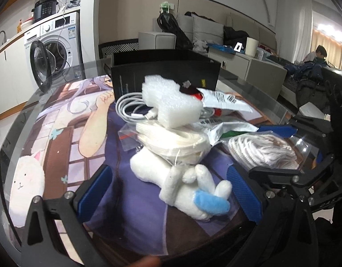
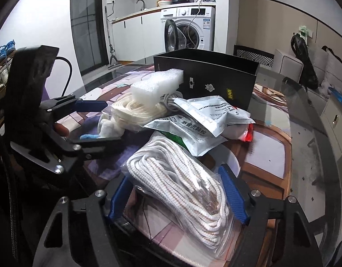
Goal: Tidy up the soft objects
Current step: 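Close the left tool on the white plush toy while the right tool grasps the rope bag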
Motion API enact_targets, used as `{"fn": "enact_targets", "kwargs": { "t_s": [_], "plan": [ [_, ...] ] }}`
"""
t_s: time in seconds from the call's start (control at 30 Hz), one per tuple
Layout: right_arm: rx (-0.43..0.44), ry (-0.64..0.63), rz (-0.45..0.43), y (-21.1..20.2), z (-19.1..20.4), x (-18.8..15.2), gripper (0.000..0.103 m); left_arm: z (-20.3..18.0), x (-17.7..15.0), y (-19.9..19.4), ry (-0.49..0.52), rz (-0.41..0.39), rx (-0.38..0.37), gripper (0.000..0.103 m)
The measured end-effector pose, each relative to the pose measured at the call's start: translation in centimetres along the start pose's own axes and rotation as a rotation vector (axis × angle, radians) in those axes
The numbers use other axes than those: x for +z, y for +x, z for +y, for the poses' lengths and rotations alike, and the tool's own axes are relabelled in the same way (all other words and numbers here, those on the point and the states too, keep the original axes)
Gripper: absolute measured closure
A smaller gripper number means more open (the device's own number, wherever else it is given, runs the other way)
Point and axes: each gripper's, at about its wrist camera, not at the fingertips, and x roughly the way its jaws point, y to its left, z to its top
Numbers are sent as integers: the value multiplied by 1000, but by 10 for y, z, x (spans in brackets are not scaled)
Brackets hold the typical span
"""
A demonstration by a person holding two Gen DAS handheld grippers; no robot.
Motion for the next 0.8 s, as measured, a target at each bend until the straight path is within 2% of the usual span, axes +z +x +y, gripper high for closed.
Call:
{"fn": "enact_targets", "kwargs": {
  "t_s": [0.1, 0.17, 0.2, 0.27, 0.33, 0.4, 0.47, 0.8],
  "plan": [
    [-8, 0, -5, -4, 1, -1, 27, 2, -3, 6, 6, 29, 17, 3],
    [-11, 2, -15, -8, 2, -2, 28, 0, -4, 4, 42, 31, 31, 12],
    [-10, 1, -21, -10, 2, -1, 32, -1, -5, 3, 53, 28, 30, 16],
    [-19, -5, -28, -13, 2, -1, 37, -2, -6, -1, 56, 24, 8, 32],
    [-17, -12, -34, -15, 1, 1, 45, -3, -6, -4, 67, 21, 7, 36],
    [-19, -19, -31, -15, 2, 1, 47, -1, -7, -5, 65, 22, 4, 41],
    [-13, -23, -24, -14, 3, 1, 48, 2, -6, -8, 56, 20, -7, 65],
    [38, -13, -42, -18, 5, 5, 55, 13, -7, -19, 54, -5, -35, 69]
  ]
}}
